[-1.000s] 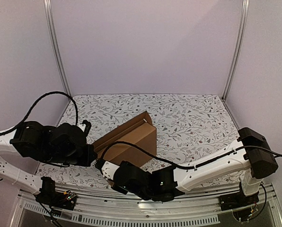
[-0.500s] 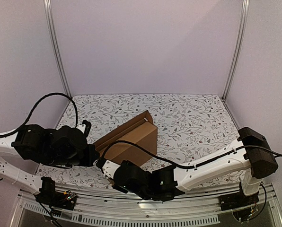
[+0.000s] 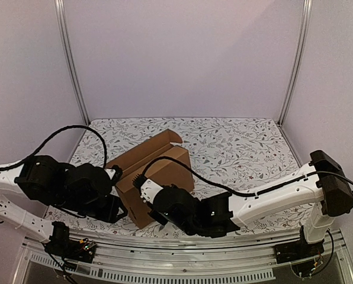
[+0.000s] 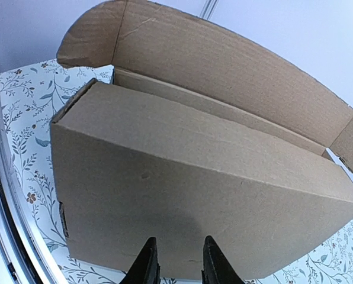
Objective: Fold the paper box
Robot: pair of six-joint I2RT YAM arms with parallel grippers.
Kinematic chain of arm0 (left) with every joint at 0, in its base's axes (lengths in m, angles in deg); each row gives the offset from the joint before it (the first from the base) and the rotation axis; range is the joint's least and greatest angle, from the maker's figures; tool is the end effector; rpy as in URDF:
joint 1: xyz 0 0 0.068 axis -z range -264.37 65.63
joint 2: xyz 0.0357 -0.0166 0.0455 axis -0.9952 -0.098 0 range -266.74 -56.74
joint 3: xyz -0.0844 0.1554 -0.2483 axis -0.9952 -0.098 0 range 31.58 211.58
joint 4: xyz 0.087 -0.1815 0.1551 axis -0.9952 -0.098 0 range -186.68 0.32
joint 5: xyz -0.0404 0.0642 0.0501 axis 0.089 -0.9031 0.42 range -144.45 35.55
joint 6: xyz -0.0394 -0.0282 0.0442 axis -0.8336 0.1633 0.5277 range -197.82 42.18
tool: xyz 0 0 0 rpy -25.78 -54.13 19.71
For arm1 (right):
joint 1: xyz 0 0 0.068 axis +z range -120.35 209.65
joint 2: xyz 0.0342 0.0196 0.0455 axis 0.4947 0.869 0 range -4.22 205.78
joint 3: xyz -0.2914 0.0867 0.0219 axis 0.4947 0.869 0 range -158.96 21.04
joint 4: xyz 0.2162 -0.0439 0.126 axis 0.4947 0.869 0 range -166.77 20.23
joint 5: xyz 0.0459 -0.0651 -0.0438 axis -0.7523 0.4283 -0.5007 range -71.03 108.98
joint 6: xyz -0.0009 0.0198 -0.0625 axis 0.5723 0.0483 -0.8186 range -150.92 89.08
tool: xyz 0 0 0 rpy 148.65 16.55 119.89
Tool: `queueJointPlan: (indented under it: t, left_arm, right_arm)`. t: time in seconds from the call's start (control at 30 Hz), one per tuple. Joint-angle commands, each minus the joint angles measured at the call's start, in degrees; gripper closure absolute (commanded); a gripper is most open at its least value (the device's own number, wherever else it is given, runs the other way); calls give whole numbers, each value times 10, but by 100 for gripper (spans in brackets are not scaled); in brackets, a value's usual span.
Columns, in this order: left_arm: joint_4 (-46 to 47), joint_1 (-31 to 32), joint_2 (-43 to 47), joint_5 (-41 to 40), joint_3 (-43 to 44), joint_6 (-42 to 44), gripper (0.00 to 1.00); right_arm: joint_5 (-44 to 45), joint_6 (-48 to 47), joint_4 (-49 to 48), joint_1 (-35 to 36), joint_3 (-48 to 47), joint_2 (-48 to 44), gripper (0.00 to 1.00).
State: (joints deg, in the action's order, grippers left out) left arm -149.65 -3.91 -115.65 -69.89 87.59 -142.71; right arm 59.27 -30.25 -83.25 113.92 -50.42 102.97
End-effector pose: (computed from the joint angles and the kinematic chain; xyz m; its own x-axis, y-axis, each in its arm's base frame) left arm 0.0405 -0.1585 0.3057 -0.9050 0.1195 -0.4082 0.2614 0.9133 -0.3122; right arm 0.0765 0.4287 0.2520 -0.0571 -0.4788 -0.8761 -0.7019 0.6433 -0.3058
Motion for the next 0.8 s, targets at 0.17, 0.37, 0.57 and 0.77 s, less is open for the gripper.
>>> queueJointPlan:
  t: [0.17, 0.37, 0.57, 0.77]
  left_arm:
    - [-112, 5, -30, -57, 129, 67, 60]
    - [-192, 4, -33, -135, 181, 64, 45]
    - [-136, -44, 39, -184, 117, 96, 30]
    - [-25, -158, 125, -163, 43, 173, 12]
  right_arm:
    - [57, 12, -2, 1, 64, -69, 65]
    - [31, 9, 41, -44, 114, -157, 50]
    - [-49, 17, 97, -107, 122, -205, 32]
    - [-102, 39, 127, -153, 96, -200, 6]
